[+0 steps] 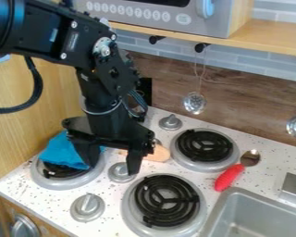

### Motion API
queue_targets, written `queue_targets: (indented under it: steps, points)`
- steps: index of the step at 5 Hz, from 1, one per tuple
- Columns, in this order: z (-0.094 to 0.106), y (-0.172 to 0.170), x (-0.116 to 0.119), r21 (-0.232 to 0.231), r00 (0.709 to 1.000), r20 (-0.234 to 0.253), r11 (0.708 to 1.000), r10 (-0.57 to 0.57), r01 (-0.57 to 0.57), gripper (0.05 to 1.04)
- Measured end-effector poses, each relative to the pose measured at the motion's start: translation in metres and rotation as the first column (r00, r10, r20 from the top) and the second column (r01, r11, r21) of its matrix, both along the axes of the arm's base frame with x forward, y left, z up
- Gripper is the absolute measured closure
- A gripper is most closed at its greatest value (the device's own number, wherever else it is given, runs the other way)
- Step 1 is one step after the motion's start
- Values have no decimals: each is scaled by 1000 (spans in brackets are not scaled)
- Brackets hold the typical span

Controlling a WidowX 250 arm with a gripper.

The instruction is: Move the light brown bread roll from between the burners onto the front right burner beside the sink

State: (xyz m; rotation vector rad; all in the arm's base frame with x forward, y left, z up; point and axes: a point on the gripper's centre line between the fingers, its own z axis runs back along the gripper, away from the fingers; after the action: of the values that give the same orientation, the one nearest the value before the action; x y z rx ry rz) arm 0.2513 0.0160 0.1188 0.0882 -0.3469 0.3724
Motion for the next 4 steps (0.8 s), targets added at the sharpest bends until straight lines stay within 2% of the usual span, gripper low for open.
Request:
queue_targets:
  steps: [1,2,3,4]
  points:
    - [-6,0,-1,-2,1000,-22,1000,7,-7,82]
    - [-16,2,27,-8,997,-25,998,67,-68,82]
    - [-26,8,62,20,990,-11,990,143,-143,82]
    - [-37,15,88,36,974,25,974,223,-224,82]
